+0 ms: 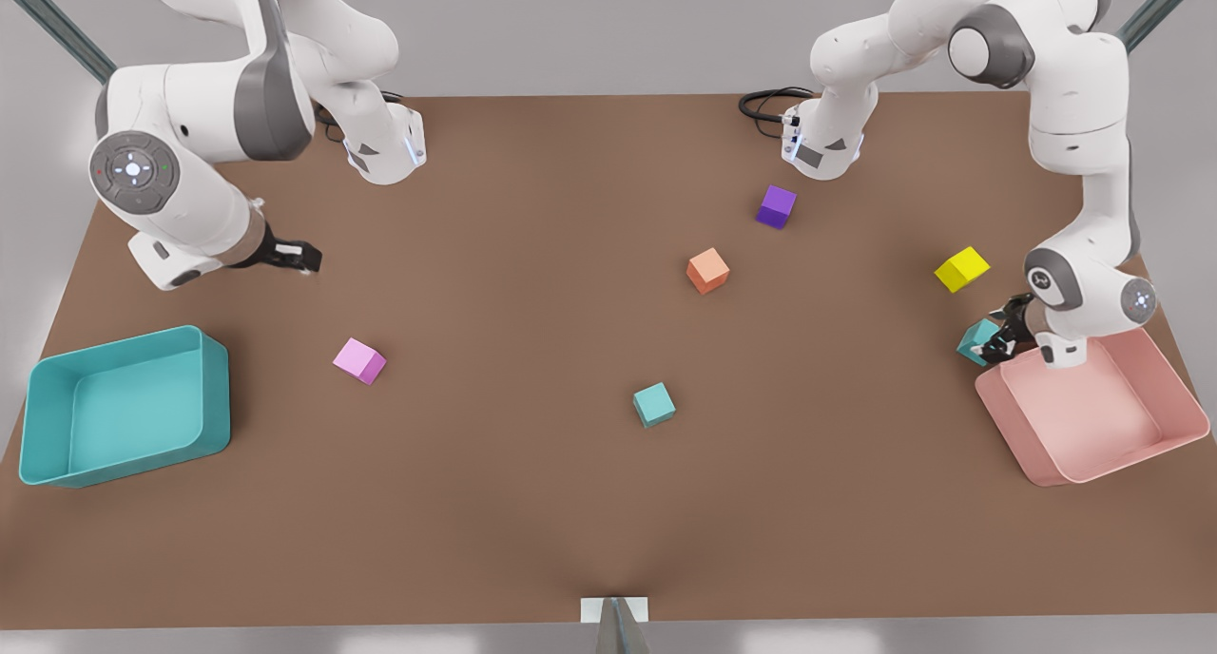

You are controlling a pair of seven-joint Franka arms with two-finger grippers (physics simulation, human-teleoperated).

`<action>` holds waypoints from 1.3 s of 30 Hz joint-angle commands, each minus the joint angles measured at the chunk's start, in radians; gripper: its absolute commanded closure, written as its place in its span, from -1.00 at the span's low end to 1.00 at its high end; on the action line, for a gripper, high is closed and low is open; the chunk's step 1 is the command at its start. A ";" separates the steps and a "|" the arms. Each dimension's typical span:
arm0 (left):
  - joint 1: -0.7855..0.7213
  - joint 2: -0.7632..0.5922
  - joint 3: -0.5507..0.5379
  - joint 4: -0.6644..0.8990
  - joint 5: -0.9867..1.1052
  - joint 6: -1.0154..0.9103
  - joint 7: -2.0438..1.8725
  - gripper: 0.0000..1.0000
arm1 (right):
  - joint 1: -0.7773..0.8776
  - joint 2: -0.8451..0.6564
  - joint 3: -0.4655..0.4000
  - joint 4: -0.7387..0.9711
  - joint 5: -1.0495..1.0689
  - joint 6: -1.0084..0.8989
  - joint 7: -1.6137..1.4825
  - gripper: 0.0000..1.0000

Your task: Stack the two blue cubes on top of each other

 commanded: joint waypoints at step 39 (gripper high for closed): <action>-0.678 0.289 -0.408 0.865 0.096 -0.395 -0.346 0.38 | -0.061 0.126 -0.006 0.100 0.009 0.015 -0.355 -1.00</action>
